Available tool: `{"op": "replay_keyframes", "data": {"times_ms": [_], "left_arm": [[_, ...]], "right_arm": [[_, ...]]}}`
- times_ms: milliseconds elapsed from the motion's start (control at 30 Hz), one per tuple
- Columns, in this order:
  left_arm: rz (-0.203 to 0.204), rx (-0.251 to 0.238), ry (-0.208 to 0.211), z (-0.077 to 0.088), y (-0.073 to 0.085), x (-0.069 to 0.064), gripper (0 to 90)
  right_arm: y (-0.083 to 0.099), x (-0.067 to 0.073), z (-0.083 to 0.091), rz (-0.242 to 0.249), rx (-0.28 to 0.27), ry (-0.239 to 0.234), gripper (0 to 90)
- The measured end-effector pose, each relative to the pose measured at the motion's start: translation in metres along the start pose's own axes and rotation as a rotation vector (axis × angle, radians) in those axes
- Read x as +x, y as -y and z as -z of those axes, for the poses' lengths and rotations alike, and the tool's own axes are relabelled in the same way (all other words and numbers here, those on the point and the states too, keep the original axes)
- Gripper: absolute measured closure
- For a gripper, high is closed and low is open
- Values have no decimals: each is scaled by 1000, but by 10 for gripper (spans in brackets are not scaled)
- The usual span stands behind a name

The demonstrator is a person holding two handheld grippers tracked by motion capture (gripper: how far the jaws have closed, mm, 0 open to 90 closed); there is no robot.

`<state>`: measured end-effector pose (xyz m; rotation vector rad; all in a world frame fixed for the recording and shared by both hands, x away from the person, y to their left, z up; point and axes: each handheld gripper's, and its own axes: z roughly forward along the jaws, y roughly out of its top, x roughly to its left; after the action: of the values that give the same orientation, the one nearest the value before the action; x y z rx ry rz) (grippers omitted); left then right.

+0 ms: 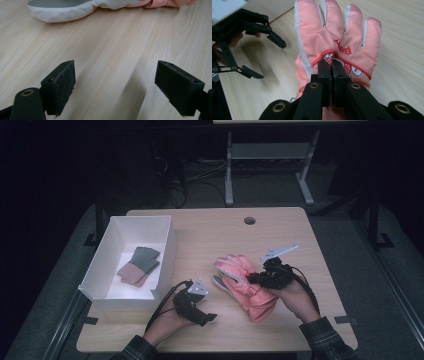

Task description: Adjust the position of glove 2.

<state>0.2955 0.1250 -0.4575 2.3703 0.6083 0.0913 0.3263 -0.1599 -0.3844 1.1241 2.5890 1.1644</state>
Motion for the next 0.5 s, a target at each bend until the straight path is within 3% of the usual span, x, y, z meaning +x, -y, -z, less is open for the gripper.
{"op": "replay_keyframes", "data": {"times_ms": [333, 433, 500], "left_arm": [[-3, 10, 0, 0, 0, -1, 164], [-3, 5, -3, -1, -1, -1, 164], [-1, 1, -3, 0, -1, -1, 185]], "right_arm": [[3, 7, -25, 42, 77, 14, 857], [3, 7, -25, 40, 71, 17, 794], [3, 4, -19, 36, 40, -1, 693]]}}
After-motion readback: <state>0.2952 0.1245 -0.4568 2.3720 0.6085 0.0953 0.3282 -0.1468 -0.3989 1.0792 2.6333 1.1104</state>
